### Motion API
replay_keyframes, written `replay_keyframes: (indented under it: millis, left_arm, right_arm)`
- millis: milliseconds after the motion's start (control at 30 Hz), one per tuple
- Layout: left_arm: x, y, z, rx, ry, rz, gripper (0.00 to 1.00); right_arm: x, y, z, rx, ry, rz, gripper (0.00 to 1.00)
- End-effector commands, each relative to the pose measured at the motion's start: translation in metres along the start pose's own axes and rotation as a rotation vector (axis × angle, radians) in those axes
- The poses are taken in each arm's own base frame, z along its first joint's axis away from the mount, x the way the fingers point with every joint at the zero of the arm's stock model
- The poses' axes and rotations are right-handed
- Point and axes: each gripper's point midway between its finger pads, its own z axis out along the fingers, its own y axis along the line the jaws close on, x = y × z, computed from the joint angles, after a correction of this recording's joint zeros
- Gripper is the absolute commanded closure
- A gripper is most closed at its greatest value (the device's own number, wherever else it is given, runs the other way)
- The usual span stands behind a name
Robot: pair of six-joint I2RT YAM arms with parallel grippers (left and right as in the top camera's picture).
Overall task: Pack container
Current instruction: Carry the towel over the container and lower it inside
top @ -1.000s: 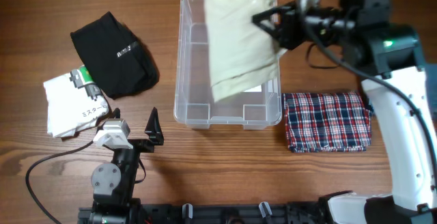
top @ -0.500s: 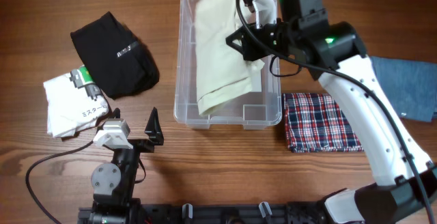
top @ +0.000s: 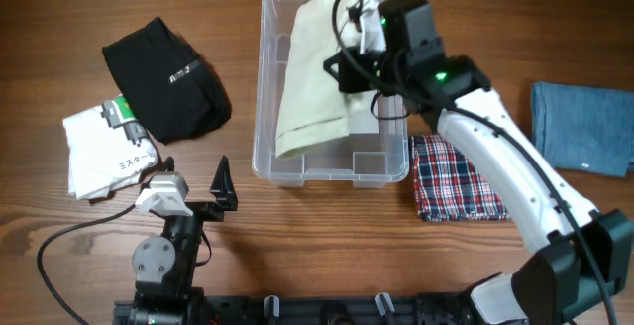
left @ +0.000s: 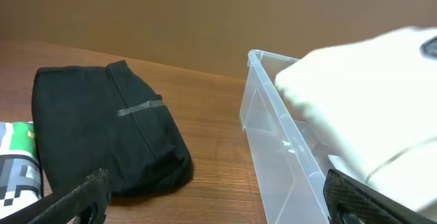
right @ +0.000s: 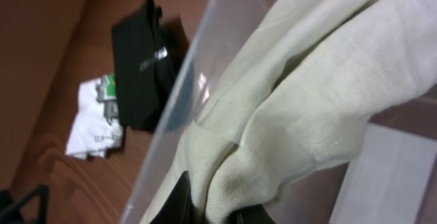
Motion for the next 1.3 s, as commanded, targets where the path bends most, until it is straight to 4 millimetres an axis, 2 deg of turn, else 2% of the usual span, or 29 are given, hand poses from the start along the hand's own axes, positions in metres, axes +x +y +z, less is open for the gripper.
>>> replay_keyframes:
  millis: [0, 233, 500, 733, 800, 867, 933, 1033, 1167, 1267]
  left_arm:
    - [0.002, 0.000, 0.000, 0.003, 0.001, 0.018, 0.00]
    - [0.002, 0.000, 0.000, 0.003, 0.001, 0.018, 0.00]
    - [0.002, 0.000, 0.000, 0.003, 0.001, 0.018, 0.00]
    - [0.002, 0.000, 0.000, 0.003, 0.001, 0.018, 0.00]
    - [0.002, 0.000, 0.000, 0.003, 0.001, 0.018, 0.00]
    - [0.002, 0.000, 0.000, 0.003, 0.001, 0.018, 0.00]
    - [0.002, 0.000, 0.000, 0.003, 0.001, 0.018, 0.00]
    - [0.002, 0.000, 0.000, 0.003, 0.001, 0.018, 0.00]
    - [0.002, 0.000, 0.000, 0.003, 0.001, 0.018, 0.00]
    - [0.002, 0.000, 0.000, 0.003, 0.001, 0.018, 0.00]
  right_arm:
    - [0.004, 0.002, 0.008, -0.032, -0.016, -0.015, 0.96]
    - [0.026, -0.009, 0.027, -0.055, -0.001, -0.055, 0.96]
    - [0.036, -0.009, 0.037, -0.096, 0.017, -0.150, 0.96]
    - [0.056, -0.023, 0.056, -0.083, 0.093, -0.133, 0.95]
    - [0.058, -0.027, 0.060, -0.071, 0.102, -0.128, 0.76]
    - [0.055, -0.040, 0.058, 0.007, 0.089, -0.127, 0.59]
    - [0.054, -0.046, 0.057, 0.046, 0.082, -0.127, 0.48]
    - [0.054, -0.055, 0.054, 0.101, 0.084, -0.165, 0.43]
    - [0.053, -0.081, 0.045, 0.258, 0.086, -0.196, 0.36]
    - [0.049, -0.097, 0.034, 0.373, 0.084, -0.235, 0.36]
